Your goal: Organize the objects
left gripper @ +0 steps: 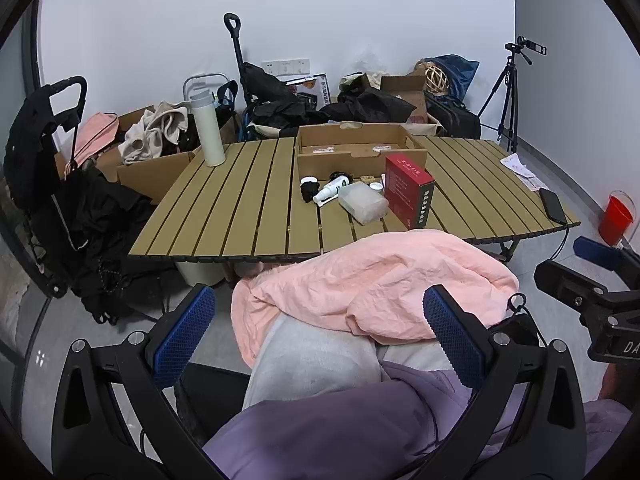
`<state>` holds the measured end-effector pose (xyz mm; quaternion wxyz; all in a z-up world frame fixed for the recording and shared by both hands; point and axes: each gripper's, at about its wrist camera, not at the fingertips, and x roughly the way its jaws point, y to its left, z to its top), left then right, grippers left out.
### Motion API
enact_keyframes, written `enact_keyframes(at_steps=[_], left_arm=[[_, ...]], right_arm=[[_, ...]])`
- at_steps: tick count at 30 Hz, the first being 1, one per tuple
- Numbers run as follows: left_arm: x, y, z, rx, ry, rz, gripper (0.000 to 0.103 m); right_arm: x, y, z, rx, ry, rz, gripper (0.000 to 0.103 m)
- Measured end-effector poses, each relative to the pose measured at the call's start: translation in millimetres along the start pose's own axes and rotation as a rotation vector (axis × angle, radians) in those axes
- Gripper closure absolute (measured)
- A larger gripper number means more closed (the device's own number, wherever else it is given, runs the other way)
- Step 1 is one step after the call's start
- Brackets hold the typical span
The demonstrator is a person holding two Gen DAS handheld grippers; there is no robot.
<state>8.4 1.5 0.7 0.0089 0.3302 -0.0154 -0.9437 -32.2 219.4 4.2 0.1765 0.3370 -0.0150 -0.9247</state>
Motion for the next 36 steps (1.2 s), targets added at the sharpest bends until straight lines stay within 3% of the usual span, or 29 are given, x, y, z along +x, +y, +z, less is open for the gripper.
enact_keyframes(at_steps=[12, 36], left_arm=[[0.2, 2.1, 1.4, -0.009, 0.005, 0.009, 0.0], [0.7, 4.2, -0.5, -0.014, 0.005, 0.014, 0.0]], right_arm=[[-1.7, 12.2, -1.2, -0.058, -0.012, -0.007, 0.0], [2.7, 0.3, -1.2, -0.011, 0.013, -0.054, 0.0]])
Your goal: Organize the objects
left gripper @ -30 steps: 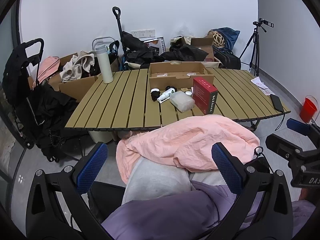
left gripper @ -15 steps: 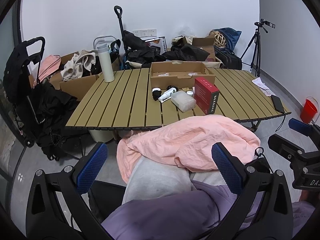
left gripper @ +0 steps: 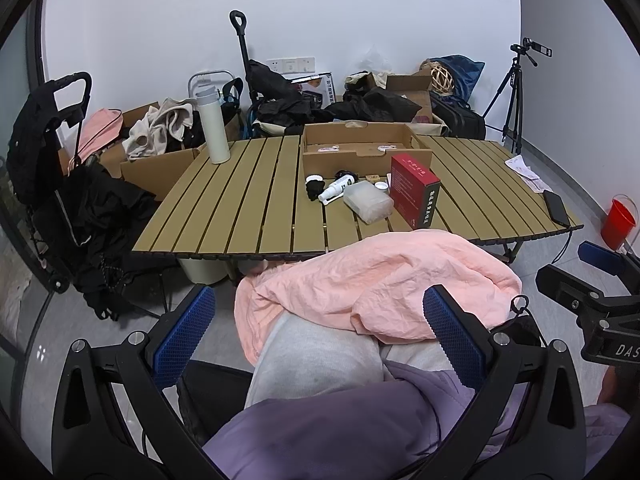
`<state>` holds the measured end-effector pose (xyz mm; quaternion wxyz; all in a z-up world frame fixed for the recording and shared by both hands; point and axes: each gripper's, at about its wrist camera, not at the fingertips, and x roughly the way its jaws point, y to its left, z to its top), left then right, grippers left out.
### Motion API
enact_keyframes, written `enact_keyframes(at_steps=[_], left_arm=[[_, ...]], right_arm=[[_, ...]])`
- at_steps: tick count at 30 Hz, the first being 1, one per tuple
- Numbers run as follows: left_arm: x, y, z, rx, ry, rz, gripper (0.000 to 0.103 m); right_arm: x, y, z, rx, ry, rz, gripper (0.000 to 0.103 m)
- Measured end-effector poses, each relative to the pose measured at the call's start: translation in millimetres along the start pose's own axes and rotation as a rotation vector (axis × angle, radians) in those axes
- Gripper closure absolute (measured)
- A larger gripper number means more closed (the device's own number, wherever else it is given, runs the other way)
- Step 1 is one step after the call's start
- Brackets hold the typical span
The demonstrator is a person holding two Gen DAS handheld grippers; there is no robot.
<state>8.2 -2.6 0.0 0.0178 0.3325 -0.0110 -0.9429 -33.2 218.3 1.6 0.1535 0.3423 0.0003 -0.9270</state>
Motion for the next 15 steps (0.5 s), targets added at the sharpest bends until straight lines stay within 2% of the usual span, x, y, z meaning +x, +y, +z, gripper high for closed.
enact_keyframes(at_steps=[9, 15], left_arm=[[-0.4, 1.2, -0.1, -0.004, -0.001, 0.004, 0.0], [-0.8, 3.6, 1.0, -0.011, 0.0, 0.009, 0.0]], right_arm=[[1.4, -3.0, 0.9, 0.011, 0.004, -0.03, 0.0], [-4.2, 0.8, 0.0, -0.022, -0.027, -0.029, 0.0]])
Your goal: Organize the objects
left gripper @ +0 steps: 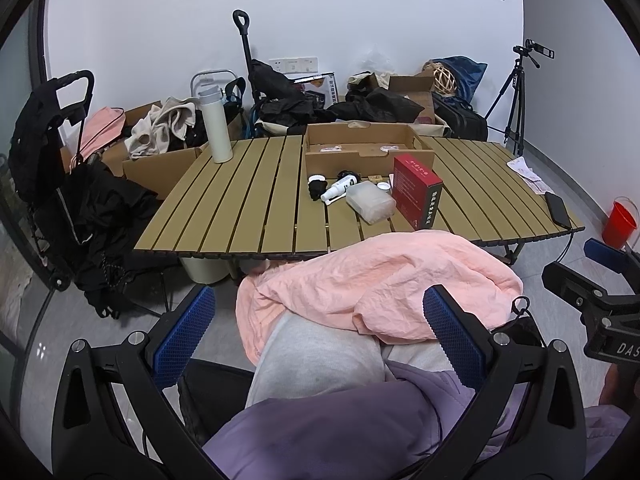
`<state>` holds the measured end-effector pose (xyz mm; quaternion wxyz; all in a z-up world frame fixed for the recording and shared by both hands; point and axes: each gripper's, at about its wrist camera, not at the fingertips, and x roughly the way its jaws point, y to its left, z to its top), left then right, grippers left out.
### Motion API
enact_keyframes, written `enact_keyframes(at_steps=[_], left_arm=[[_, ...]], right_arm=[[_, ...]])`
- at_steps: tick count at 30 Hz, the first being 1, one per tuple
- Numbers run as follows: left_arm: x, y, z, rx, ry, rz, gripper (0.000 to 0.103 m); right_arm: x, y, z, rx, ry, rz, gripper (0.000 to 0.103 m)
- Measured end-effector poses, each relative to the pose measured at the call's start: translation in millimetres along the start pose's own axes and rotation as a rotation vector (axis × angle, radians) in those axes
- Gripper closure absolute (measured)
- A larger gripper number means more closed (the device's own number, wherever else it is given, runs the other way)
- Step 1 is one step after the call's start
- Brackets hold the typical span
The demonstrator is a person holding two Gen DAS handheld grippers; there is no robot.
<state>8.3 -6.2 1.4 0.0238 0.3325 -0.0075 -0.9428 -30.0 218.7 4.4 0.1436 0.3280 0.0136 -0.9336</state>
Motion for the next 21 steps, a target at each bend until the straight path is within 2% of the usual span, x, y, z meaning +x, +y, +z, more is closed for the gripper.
enact_keyframes(at_steps=[21], left_arm=[[-3.4, 3.0, 2.0, -0.02, -0.003, 0.0, 0.0]], right_arm=[[0.5, -0.5, -1.2, 0.007, 0.005, 0.025, 0.0]])
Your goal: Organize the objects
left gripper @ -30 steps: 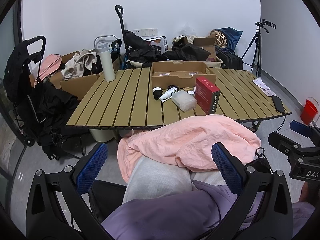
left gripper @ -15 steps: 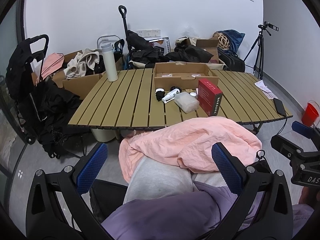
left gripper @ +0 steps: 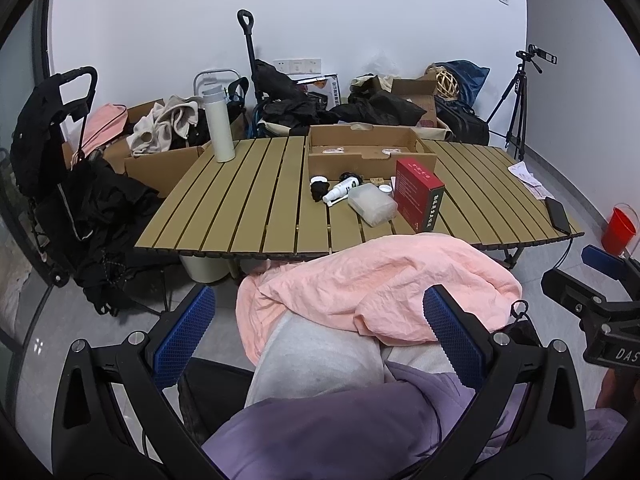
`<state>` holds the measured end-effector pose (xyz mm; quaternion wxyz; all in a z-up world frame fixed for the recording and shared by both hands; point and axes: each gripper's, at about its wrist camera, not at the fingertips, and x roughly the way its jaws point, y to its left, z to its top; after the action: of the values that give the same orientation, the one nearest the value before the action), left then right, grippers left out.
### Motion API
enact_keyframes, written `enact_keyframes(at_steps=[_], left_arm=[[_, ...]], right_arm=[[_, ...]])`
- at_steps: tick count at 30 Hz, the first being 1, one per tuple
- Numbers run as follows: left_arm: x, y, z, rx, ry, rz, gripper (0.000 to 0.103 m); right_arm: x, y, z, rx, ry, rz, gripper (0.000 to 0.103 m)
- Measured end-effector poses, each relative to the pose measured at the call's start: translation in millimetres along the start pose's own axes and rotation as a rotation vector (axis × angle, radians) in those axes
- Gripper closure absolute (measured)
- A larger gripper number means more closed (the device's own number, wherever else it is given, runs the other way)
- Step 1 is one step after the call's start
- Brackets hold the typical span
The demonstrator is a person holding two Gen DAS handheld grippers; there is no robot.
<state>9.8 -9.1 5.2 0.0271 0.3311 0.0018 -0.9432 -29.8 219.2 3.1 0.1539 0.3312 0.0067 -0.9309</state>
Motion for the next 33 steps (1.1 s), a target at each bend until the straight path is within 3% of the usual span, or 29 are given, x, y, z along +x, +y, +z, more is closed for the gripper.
enact_keyframes(at_steps=[11, 18, 22, 24, 26, 29, 33], left_arm=[[-3.6, 0.1, -0.4, -0.004, -0.019, 0.003, 0.0], [2.6, 3.9, 0.7, -0.003, -0.031, 0.001, 0.0], [16.3, 13.3, 8.3, -0.045, -0.086, -0.074, 0.0], [31.4, 17.0, 16.2, -0.056, -0.083, -0.086, 0.0], [53.5, 15.7, 28.1, -0.029, -0.075, -0.151, 0.0], [98.6, 4.7, 46.1, 0.031, -0.057, -0.09, 0.0], [161.3, -8.6, 62.2, 0.092, -0.046, -0.145, 0.0]], right_arm=[[-1.4, -2.8, -0.5, 0.017, -0.002, 0.006, 0.0], [14.7, 2.2, -8.0, -0.02, 0.048, 0.026, 0.0], [24.3, 1.9, -4.3, -0.076, 0.003, -0.042, 0.0], [37.6, -1.7, 1.6, -0.107, -0.029, -0.068, 0.0], [61.3, -8.9, 9.2, -0.116, -0.024, -0.061, 0.0], [115.3, -23.3, 21.3, -0.098, 0.049, -0.05, 0.0], [181.4, -35.4, 39.4, -0.081, 0.087, -0.064, 0.0]])
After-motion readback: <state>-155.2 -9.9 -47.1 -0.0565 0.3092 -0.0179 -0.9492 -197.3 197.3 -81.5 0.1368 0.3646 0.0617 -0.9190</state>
